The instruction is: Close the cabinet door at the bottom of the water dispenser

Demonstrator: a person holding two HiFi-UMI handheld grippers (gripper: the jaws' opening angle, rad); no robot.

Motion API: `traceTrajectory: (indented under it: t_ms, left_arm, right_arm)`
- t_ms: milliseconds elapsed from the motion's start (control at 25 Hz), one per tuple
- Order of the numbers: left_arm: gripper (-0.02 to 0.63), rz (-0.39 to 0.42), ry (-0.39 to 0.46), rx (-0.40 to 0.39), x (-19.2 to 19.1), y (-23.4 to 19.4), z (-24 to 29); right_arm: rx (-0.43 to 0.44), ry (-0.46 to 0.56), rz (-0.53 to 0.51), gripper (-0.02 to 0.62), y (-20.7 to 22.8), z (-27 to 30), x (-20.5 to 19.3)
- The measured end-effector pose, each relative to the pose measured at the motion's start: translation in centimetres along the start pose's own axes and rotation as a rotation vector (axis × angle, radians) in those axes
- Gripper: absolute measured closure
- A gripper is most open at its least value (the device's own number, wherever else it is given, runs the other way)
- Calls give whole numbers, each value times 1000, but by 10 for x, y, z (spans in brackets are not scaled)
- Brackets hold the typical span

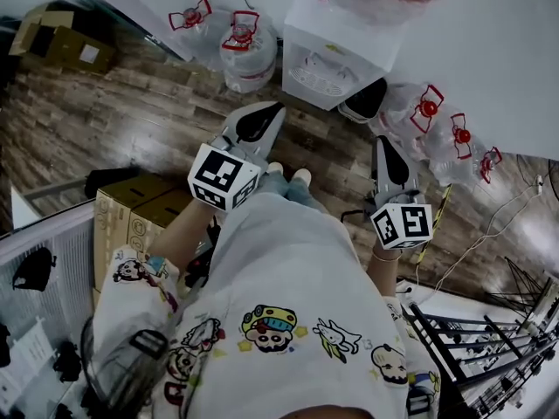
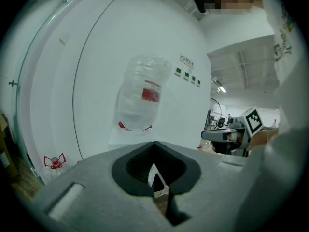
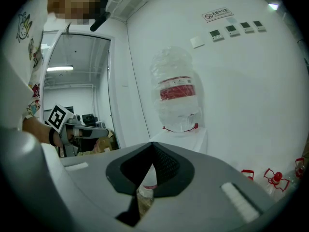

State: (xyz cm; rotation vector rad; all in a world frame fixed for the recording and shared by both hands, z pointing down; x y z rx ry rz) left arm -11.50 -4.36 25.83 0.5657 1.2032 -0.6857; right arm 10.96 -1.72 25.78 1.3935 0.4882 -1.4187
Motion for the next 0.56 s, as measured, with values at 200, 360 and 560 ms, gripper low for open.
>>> traceTrajectory:
  t_ms: [200, 360, 560]
  left_arm:
    - [607, 4, -7, -10, 0, 1, -2]
    - [607, 2, -7, -12, 1, 0, -1]
    - [607, 15, 6, -25, 5, 2, 8]
  right_arm:
    - [4, 5, 3, 586, -2, -1, 0]
    - [7, 7, -5, 586, -2, -2, 2]
    - [-3, 16, -12, 586, 2, -4, 4]
Point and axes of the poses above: the fingertips, and each gripper's own axes: z forward along the fingers, y to its right, x out of its top, the point moved 4 cm from there along -z, backward along the fingers, and after that the axes turned 12 degrees about z, right-handed, at the moved point
